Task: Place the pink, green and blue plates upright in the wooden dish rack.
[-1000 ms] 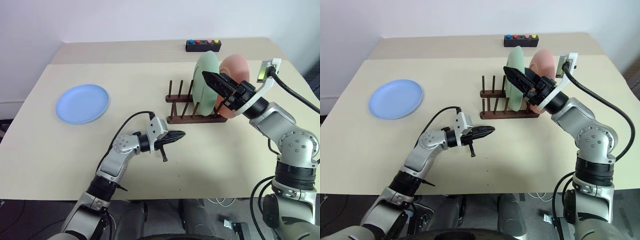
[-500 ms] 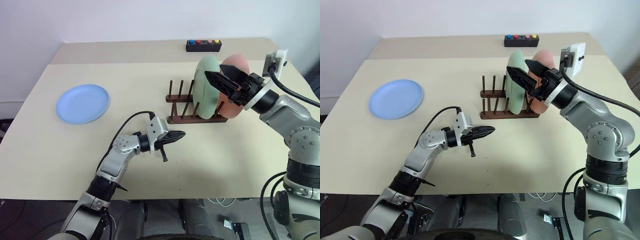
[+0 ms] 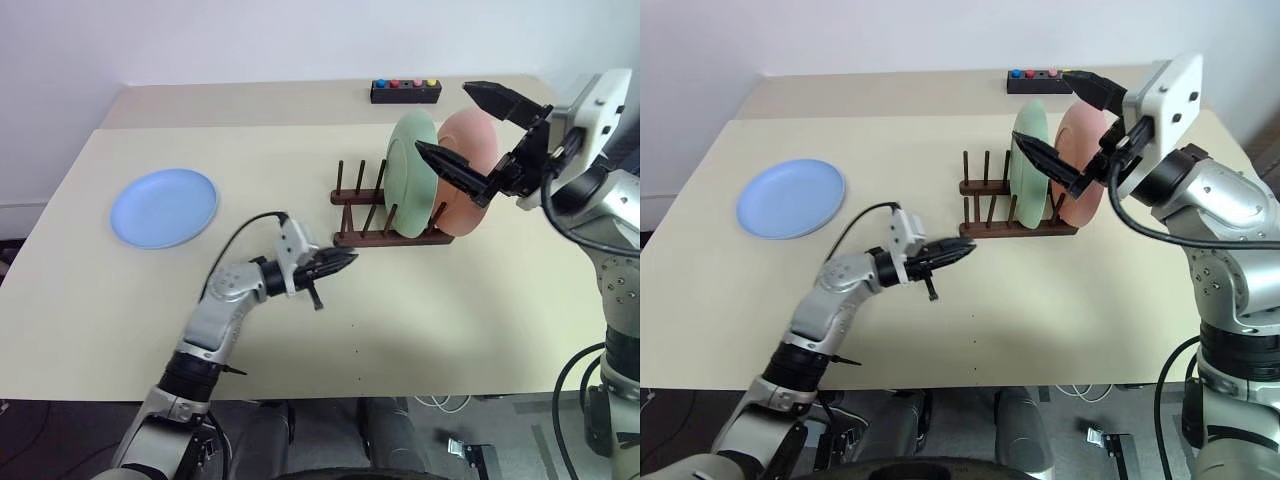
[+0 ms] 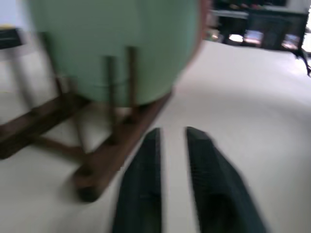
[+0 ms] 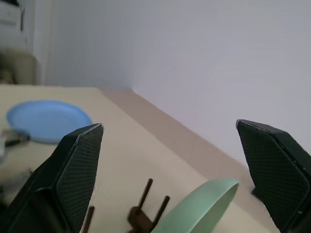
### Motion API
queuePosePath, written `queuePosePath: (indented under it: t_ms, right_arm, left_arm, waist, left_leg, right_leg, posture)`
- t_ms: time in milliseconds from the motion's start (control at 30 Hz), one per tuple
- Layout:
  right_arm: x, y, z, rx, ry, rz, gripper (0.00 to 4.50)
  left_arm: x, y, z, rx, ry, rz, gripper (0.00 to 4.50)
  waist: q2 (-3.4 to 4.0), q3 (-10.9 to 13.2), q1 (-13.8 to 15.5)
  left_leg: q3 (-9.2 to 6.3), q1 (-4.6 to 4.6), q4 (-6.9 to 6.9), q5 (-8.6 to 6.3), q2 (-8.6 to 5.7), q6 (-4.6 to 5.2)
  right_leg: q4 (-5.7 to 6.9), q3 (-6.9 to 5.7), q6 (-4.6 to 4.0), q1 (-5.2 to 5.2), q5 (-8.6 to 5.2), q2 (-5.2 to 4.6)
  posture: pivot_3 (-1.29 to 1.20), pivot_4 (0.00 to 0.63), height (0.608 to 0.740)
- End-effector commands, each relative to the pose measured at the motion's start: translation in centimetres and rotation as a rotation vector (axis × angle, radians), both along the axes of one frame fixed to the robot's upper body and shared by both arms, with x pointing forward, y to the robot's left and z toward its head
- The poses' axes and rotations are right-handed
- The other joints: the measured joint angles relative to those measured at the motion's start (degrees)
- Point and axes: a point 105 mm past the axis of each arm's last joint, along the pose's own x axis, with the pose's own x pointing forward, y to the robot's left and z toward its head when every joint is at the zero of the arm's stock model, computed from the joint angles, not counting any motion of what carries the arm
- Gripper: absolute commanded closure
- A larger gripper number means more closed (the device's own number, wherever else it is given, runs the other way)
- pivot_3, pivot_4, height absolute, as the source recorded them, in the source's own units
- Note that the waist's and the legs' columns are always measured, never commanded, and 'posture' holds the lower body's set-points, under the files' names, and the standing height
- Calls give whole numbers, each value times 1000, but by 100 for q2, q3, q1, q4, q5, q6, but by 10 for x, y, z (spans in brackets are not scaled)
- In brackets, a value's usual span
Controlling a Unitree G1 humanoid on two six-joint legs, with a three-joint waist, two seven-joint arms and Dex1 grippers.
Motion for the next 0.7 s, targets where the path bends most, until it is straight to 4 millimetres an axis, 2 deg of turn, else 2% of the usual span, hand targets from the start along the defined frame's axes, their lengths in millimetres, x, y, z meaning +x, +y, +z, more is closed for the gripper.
queuePosePath:
  t_ms: [33, 67, 133, 167, 200, 300, 433, 500, 567, 700]
  right_arm:
    - [-17, 16, 1, -158, -129, 59, 0]
    - [-18, 19, -3, -191, -135, 70, 0]
    - [-24, 29, -12, -228, -132, 128, 0]
    - [-27, 34, -14, -230, -128, 157, 0]
    - [-29, 38, -17, -234, -126, 182, 0]
    - [-32, 51, -29, -281, -130, 233, 0]
    - [-31, 58, -40, -301, -118, 260, 0]
    - [-29, 59, -42, -304, -114, 260, 0]
    - [-28, 58, -45, -301, -105, 260, 0]
    - [-26, 58, -50, -302, -98, 254, 0]
  left_arm:
    - [16, 49, 32, -47, -61, 205, 1757]
    - [20, 60, 36, -49, -70, 253, 1268]
    - [34, 95, 47, -24, -107, 427, 233]
    - [42, 113, 50, -2, -110, 518, 18]
    - [49, 130, 53, 16, -109, 602, 18]
    - [58, 167, 64, 53, -121, 766, 18]
    - [67, 204, 68, 118, -72, 952, 18]
    - [71, 227, 66, 127, -6, 1069, 18]
    - [71, 258, 63, 141, 63, 1199, 18]
    - [70, 287, 48, 207, 188, 1324, 18]
  waist:
    - [0, 0, 5]
    - [-1, 0, 11]
    - [-7, 4, 23]
    - [-8, 5, 33]
    - [-8, 5, 38]
    - [-12, 6, 25]
    - [-16, 9, 25]
    - [-21, 12, 29]
    - [-36, 18, 22]
    - [-40, 20, 2]
  left_leg:
    - [0, 0, -2, 0, 1, 0]
    - [0, 0, -1, 0, 0, 0]
    - [0, -1, 0, 0, 0, 0]
    - [0, -2, 1, 0, 0, -1]
    - [-1, -2, 2, 0, 0, -1]
    - [-1, -2, 4, 0, 0, -1]
    - [-2, -2, -1, 0, 0, -1]
    - [-3, -3, 0, 0, -1, -1]
    - [-4, -2, 1, 0, -1, -1]
    - [-7, -2, -2, 0, 0, -1]
  right_leg:
    - [0, 0, 0, -1, 0, 0]
    - [-1, 0, 0, -1, 0, 0]
    - [-3, 0, 0, 0, 0, -1]
    - [-3, 0, 0, 0, 0, -1]
    - [-2, -1, 0, 0, 0, -1]
    - [-1, -3, 0, 1, 1, -1]
    - [-2, -4, 0, 0, 1, -1]
    - [-2, -4, 0, 0, 1, -2]
    - [0, -6, 0, 0, 1, -1]
    - [0, -10, 0, -3, 1, -1]
  posture:
    - [0, 150, 740]
    - [0, 150, 740]
    - [0, 150, 740]
    - [0, 150, 740]
    - [0, 150, 740]
    - [0, 150, 740]
    - [0, 150, 740]
    - [0, 150, 740]
    - [0, 150, 740]
    - [0, 150, 740]
